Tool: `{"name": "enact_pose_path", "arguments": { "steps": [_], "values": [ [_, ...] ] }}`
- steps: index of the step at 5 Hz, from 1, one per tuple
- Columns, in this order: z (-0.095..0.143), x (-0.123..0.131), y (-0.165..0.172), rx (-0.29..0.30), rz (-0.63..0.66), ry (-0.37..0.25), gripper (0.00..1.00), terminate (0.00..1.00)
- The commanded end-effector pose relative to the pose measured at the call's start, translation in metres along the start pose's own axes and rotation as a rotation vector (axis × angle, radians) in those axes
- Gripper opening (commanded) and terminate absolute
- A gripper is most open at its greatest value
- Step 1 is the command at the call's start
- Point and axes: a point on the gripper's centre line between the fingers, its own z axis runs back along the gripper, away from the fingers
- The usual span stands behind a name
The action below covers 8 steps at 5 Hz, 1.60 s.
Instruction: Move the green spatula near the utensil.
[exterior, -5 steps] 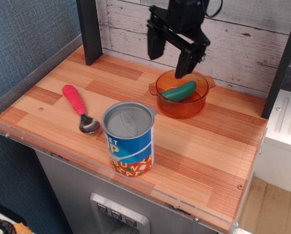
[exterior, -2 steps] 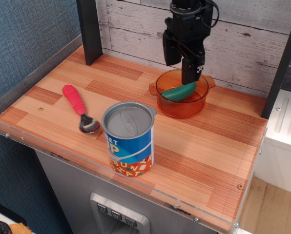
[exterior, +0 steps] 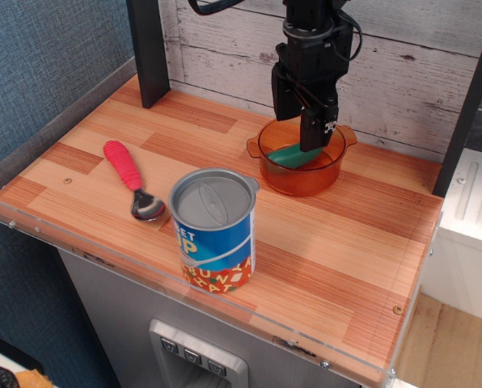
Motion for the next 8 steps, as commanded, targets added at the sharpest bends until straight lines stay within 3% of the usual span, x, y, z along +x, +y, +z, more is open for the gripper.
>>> {"name": "enact_pose_path", "arguments": {
  "steps": [1,6,7,8],
  "values": [
    [0.002,0.012,-0.003,0.021,0.012,0.000,1.00,0.00],
    [-0.021,0.012,-0.008,0.003,0.012,0.036,1.00,0.00],
    [-0.024,0.012,-0.007,0.003,0.016,0.040,0.00,0.00],
    [-0.023,0.012,-0.006,0.008,0.024,0.038,0.00,0.00]
  ]
}}
